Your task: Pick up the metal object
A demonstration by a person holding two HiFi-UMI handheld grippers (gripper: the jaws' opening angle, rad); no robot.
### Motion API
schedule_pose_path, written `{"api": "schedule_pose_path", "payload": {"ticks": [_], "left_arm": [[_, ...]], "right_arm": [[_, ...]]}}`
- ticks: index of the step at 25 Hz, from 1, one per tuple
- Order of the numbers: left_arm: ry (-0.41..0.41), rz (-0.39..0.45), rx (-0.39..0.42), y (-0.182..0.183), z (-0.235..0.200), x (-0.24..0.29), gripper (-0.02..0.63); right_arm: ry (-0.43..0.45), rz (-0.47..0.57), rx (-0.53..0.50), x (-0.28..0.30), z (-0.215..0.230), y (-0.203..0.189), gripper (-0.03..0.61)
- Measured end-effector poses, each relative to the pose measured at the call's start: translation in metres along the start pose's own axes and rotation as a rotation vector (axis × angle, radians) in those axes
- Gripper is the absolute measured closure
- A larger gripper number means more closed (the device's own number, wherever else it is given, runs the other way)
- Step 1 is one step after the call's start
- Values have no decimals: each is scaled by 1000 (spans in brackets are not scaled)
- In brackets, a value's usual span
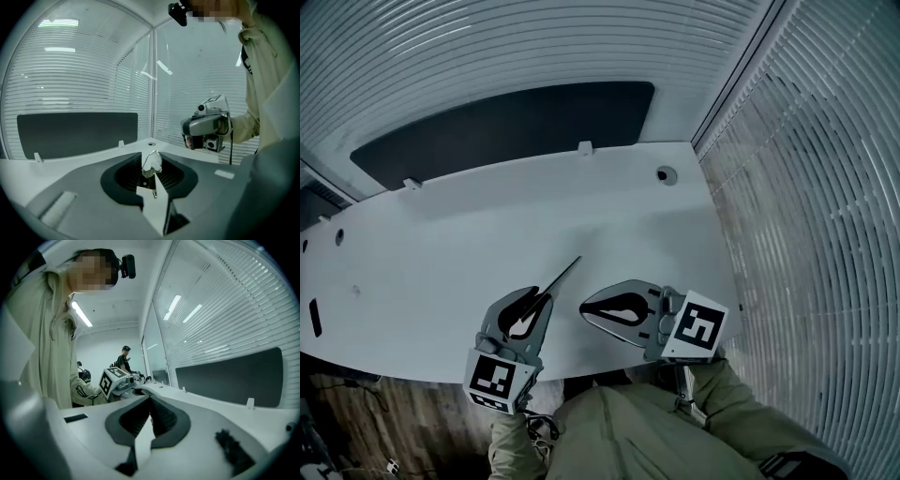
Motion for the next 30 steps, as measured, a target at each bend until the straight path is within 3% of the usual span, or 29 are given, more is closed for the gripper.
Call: {"api": "schedule_pose_path", "payload": {"ticks": [9,15,21,30], "left_arm": [[14,37,8,17,30,-22,525],[3,83,37,38,45,-49,525],[22,89,5,35,77,-83,525],[28,149,21,29,123,-139,525]], "right_arm": [[-30,-43,-65,-19,-21,1,574],[-37,11,-89,-24,-54,16,574],[-55,8,-121,-31,-95,-2,574],[-103,31,-149,-47,-164,-24,574]]}}
Point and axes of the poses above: the fingertips, and each gripper's own axes: x forward along the fingers, z to its right, y out of its top, the point moved 9 cm from there along -x, backward along the fingers, and after that the axes turned 11 degrees about x, right-handed, at the moved point
